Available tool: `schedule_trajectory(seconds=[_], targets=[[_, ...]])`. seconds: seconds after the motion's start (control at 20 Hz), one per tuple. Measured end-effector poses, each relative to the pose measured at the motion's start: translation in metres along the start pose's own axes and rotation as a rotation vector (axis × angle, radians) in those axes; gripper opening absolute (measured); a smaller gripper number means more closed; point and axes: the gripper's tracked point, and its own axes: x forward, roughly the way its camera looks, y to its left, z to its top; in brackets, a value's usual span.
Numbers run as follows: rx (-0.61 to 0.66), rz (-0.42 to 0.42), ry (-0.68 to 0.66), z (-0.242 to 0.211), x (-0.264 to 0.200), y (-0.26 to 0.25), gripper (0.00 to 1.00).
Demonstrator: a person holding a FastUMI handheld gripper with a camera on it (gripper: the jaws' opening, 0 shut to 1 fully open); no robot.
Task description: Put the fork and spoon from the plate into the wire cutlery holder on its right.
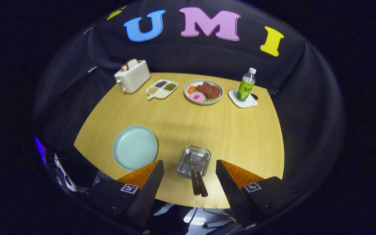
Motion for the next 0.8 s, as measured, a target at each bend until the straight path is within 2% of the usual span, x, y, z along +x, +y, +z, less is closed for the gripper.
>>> schedule_trajectory(seconds=[0.35,0.55,0.8], targets=[[0.046,-0.021,-0.372,0.055,-0.05,0.012,0.99],[0.004,-0.066,-0.563,0.079,-0.086,0.003,0.99],[-0.017,-0.083,-0.638,0.084,-0.107,-0.004,0.99]])
